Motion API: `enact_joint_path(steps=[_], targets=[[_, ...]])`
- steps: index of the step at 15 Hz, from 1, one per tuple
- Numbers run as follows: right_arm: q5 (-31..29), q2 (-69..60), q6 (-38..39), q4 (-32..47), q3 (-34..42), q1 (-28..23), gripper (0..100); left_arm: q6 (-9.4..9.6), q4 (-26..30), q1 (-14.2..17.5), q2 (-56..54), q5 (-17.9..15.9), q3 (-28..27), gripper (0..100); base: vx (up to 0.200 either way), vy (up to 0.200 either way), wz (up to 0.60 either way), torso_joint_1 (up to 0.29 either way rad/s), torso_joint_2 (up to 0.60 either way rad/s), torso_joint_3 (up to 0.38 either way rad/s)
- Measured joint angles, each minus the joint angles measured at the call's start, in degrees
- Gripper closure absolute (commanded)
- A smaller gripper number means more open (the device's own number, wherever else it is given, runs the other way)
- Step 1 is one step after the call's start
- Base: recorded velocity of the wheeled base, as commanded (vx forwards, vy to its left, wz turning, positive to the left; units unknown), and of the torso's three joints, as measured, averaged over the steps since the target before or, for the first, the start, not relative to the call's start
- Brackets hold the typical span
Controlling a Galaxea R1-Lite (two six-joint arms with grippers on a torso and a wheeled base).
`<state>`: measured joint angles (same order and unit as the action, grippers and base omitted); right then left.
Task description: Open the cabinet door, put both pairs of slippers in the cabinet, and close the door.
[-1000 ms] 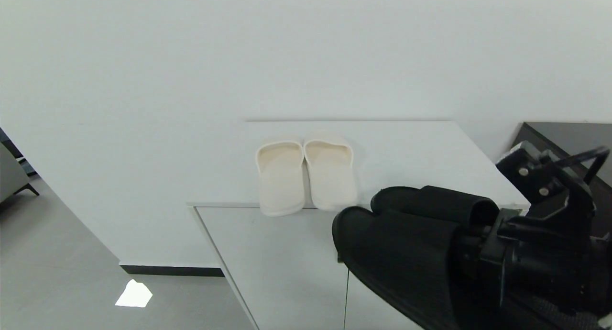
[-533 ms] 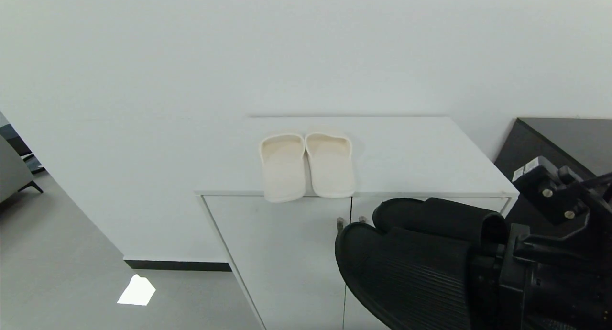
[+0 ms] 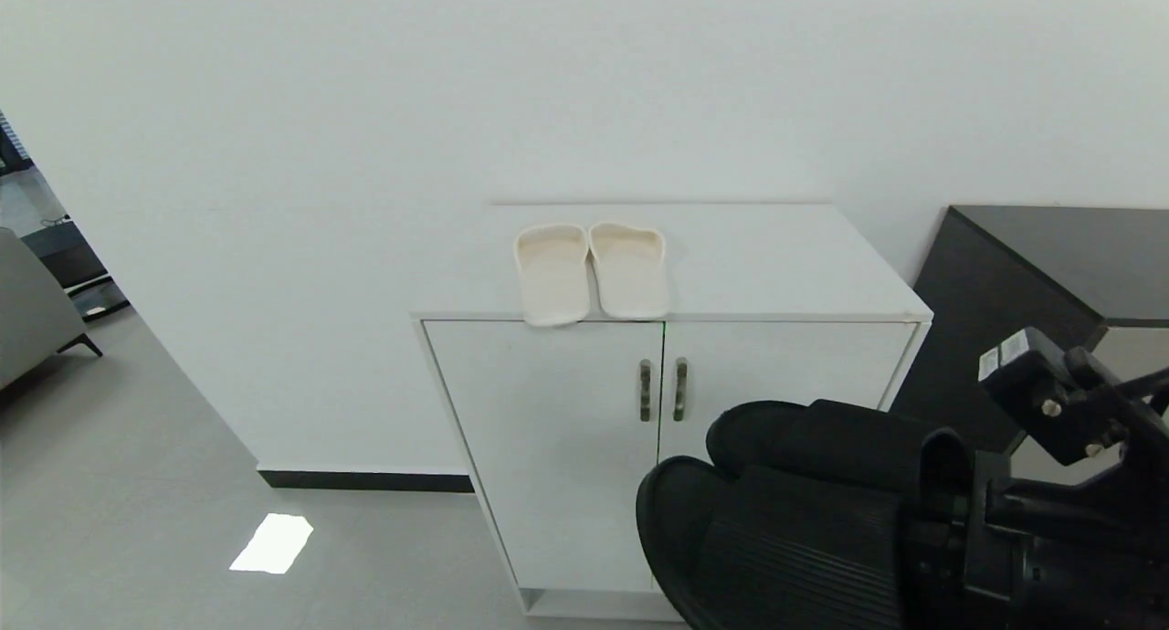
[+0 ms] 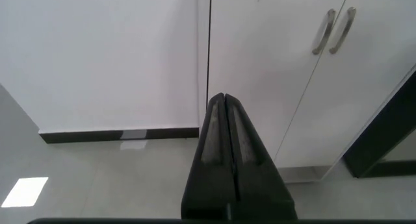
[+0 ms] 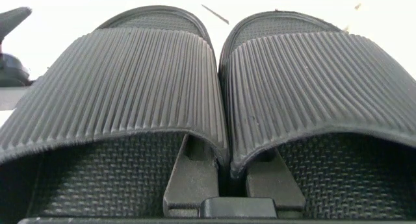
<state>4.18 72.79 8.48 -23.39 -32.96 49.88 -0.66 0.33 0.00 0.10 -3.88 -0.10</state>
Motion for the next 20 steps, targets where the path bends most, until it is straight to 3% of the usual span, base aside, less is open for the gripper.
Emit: enact_joint_path(steps=[10,20], targets=[[1.62,0.09,-0.01,-1.87,1.51,-2.26,100,-0.07,0.02,0.0,0.0,0.0,0.0,100,0.0,-0.2,-0.06,0.006,0.0,0.003],[1.62,0.0,-0.23,-1.91,1.94,-2.26,100,-0.21,0.0,0.0,0.0,0.0,0.0,100,0.0,0.0,0.0,0.0,0.0,0.0]])
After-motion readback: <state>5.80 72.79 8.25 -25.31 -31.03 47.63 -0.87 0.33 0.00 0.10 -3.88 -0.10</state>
